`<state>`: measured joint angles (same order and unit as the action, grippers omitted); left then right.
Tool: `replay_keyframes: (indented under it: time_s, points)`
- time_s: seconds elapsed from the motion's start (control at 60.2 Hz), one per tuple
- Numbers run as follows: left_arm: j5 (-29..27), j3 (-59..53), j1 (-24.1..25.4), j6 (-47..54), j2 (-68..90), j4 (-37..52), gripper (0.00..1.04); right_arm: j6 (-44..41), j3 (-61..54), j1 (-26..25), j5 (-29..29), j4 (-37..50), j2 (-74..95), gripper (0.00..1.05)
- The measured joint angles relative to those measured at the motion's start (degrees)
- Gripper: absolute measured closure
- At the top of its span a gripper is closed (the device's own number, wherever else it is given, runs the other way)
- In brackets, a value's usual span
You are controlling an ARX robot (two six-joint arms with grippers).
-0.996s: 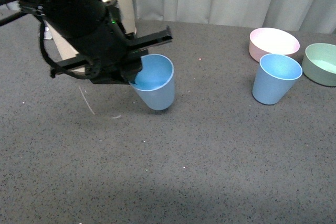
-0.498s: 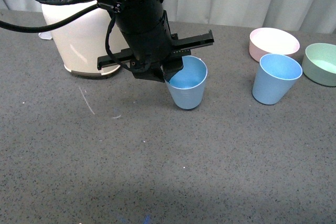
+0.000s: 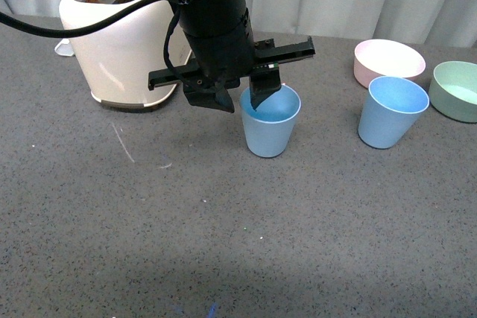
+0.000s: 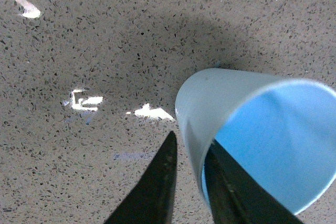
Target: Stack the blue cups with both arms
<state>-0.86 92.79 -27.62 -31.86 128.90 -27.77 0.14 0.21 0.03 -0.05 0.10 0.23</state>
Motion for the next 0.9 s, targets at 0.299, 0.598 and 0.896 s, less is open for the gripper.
replay_keyframes:
  time_s: [0.299, 0.598, 0.896]
  points:
    - [0.33, 0.07, 0.07, -0.24, -1.84, 1.01, 0.26, 0.0, 0.0, 0.0, 0.0, 0.0, 0.0, 0.1]
    - [-21.42, -28.15, 1.97, 18.71, -12.85, 49.53, 0.31, 0.0, 0.0, 0.0, 0.0, 0.0, 0.0, 0.1]
    - [-16.13, -60.76, 10.97, 30.21, -31.76, 94.79, 0.82, 0.0, 0.0, 0.0, -0.02, 0.0, 0.0, 0.1]
